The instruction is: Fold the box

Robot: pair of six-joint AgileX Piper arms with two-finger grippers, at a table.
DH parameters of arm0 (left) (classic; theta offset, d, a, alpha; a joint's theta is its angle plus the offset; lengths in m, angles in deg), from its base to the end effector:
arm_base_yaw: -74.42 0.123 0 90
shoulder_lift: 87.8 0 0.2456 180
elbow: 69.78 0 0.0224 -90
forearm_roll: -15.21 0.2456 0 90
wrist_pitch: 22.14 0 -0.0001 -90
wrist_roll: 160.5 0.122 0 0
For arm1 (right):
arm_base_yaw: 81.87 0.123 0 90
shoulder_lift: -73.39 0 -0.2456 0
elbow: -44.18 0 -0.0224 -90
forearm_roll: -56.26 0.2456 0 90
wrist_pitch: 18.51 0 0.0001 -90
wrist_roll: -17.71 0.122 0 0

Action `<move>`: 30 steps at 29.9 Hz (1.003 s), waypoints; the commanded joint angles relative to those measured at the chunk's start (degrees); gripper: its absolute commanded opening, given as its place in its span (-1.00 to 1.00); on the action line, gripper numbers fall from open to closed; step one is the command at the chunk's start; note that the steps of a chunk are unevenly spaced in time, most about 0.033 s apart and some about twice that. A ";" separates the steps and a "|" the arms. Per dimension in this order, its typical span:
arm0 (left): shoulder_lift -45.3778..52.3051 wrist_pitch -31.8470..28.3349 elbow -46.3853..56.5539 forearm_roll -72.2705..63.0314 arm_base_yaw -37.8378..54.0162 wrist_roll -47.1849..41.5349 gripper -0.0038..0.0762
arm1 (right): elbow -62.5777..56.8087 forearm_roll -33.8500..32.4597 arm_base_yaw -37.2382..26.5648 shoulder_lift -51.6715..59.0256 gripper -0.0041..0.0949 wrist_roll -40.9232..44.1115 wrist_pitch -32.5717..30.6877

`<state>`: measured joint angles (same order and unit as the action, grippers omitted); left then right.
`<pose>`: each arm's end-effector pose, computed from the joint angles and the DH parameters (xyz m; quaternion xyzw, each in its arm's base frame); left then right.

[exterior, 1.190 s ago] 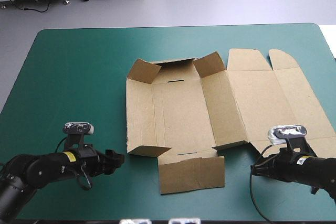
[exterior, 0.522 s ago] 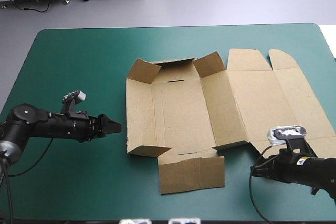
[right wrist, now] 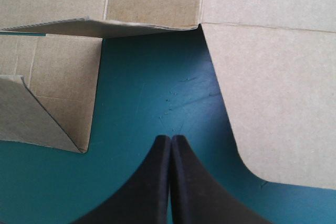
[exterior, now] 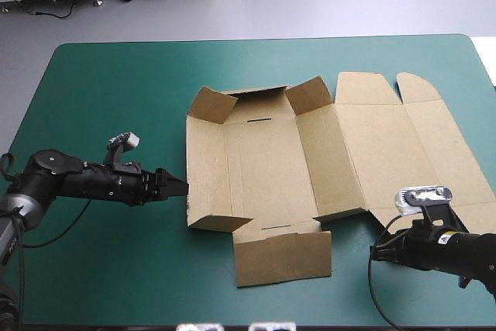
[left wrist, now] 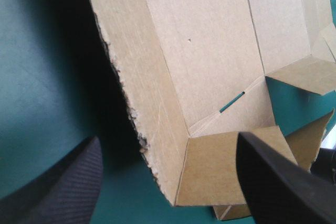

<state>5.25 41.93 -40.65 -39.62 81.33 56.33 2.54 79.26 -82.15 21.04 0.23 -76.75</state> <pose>0.2465 -0.0605 0.2002 0.0341 0.9097 -0.3845 0.1531 0.1541 0.0398 0.2229 -0.0817 0.9497 0.1512 0.2616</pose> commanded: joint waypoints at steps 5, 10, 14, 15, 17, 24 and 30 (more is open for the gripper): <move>-0.61 -2.62 -1.28 -1.53 -2.20 0.01 0.38 | 1.84 1.38 0.17 0.40 -0.97 -0.71 1.52; -4.65 -2.70 0.09 -3.76 -2.20 1.63 0.38 | 1.84 1.38 0.17 0.40 -0.97 -0.71 1.41; -6.24 -3.46 2.01 -10.13 -2.86 7.35 0.38 | 1.84 1.38 0.17 0.40 -0.97 -0.71 1.29; -6.47 -3.46 2.01 -11.44 -3.52 7.74 0.38 | 1.84 1.38 0.17 0.40 -0.97 -0.71 1.29; -6.47 -5.05 2.01 -12.59 -5.54 8.19 0.38 | 1.84 1.38 0.17 0.40 -0.97 -0.71 1.29; -7.94 -8.00 2.01 -12.46 -10.78 7.70 0.38 | 1.84 1.38 0.17 0.40 -0.97 -0.71 1.29; -9.38 -7.51 2.01 -12.69 -11.19 7.32 0.38 | 1.84 1.38 0.17 0.40 -0.97 -0.71 1.29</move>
<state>-5.31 32.58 -37.65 -49.13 70.57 64.14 2.54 79.44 -82.09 21.04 0.23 -76.75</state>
